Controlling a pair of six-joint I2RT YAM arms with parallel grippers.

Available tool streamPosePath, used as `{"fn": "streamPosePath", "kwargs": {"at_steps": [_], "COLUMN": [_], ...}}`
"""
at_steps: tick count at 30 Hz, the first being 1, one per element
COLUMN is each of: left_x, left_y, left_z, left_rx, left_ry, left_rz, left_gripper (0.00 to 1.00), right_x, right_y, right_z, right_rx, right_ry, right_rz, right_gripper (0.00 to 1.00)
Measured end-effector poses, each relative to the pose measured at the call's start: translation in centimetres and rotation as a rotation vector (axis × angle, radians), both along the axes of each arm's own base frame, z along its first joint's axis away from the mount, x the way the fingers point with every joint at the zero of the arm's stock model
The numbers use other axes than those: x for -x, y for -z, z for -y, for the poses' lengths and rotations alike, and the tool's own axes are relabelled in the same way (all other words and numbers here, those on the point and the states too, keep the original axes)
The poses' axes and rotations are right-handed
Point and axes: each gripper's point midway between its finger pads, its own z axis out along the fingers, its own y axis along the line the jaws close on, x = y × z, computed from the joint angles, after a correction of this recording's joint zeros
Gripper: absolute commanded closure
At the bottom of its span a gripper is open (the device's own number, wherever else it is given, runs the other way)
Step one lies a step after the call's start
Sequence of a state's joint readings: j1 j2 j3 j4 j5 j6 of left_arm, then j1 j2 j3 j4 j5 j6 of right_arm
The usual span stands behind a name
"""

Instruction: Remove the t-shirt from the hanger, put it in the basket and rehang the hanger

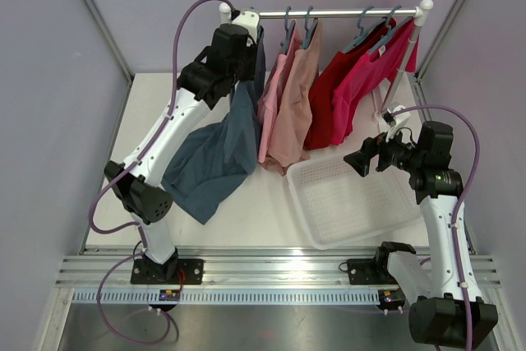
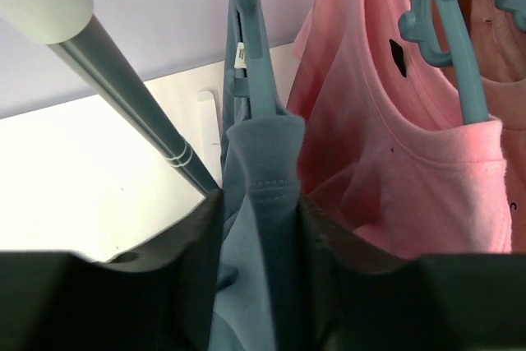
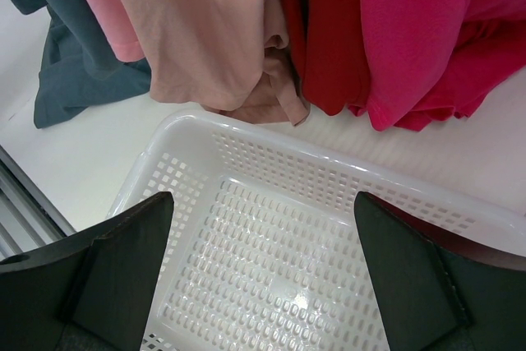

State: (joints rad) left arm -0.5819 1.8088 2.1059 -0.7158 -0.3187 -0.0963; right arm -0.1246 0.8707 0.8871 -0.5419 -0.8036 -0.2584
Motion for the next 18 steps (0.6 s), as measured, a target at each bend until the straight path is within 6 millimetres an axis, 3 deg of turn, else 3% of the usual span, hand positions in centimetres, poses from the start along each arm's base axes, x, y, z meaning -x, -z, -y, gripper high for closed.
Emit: {"fn": "streamPosePath", "kwargs": {"at_steps": [1,2,4,5,18], "left_x": [-0.06,-0.11,-0.14,-0.14,0.22], "left_y": [0.08,0.14,0.10,0.07,-0.27], "left_z": [0.04,0.07,0.11,0.13,0.18], "left_rx": [-0.005,-0.008,-0.014,-0.015,-0.037], "left_ry": [0.002,0.004,0.010,0.013,0.043], "left_rz": [-0.001,-0.001,0.001,0.001,-0.001], "left_gripper": [0.72,0.84,0.91,1.00,1.00], "right_x": [0.00,0.00,-0.01,0.00,-0.05], "right_y": [0.00,0.00,0.01,0.01,0.01], "right_z": [0.00,0.01,0.02,0.02,0.14], "right_rx": [0.000,0.000,0.001,0.001,0.001], "right_ry": [0.000,0.000,0.001,0.001,0.006], "right_rz": [0.000,0.000,0.000,0.000,0.000], "right_gripper": [0.01,0.01,0.00,0.00,0.01]}}
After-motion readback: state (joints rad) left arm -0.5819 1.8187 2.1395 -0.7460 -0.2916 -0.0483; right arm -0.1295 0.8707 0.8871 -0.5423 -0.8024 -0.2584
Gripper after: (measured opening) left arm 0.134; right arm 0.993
